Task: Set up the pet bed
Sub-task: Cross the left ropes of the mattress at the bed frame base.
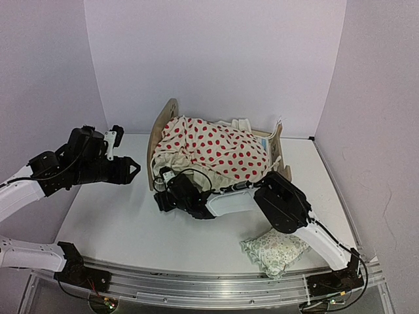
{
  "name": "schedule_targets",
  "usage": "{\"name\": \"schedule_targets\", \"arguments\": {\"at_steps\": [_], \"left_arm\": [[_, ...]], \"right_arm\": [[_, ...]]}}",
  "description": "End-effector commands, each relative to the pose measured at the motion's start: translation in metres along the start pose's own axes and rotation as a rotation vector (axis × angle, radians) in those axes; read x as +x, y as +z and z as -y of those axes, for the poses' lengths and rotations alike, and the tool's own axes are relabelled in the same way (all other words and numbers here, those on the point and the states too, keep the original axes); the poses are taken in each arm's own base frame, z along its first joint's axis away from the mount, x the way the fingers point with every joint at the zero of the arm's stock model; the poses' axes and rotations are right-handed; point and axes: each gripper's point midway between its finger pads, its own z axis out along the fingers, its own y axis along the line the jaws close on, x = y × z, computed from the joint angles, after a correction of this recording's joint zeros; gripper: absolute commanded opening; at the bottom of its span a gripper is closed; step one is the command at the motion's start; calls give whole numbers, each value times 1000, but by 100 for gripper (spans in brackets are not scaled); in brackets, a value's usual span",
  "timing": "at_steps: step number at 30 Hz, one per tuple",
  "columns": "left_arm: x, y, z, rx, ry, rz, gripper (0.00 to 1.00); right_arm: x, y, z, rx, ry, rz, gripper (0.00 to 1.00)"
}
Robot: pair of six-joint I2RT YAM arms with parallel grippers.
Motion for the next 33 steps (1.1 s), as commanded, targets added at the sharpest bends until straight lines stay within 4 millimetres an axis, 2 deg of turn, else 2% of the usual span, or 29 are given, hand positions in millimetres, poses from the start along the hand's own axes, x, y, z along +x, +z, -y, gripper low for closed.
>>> {"name": "schedule_targets", "arguments": {"at_steps": [1,6,9,14,20,24,25,28,30,32,33], "left_arm": [[-17,-12,5,41,4,82,63],[-15,-14,6,63,-12,96,62],[-14,-15,7,72,-18,97,61],[-14,-15,8,79,-24,102,60],[-11,-16,6,75,-32,106,58],[-7,-14,3,65,-42,101,57],[-6,-13,1,58,-47,101,57],[-3,-10,-7,20,-81,102,56],[-1,-8,-13,-8,-115,112,56],[2,-6,-14,-6,-141,122,56],[3,-6,-15,-3,-151,130,56]], "right_arm": [[53,15,25,122,-80,-169,69],[50,22,33,188,-64,-159,70],[49,23,40,238,-28,-159,61],[47,28,39,273,5,-125,48],[46,40,32,238,18,-107,24],[45,40,33,235,14,-102,3],[47,39,34,234,9,-109,0],[41,31,27,190,4,-112,0],[45,19,22,148,11,-134,0],[40,4,16,103,25,-144,0],[46,-3,16,93,27,-164,0]]}}
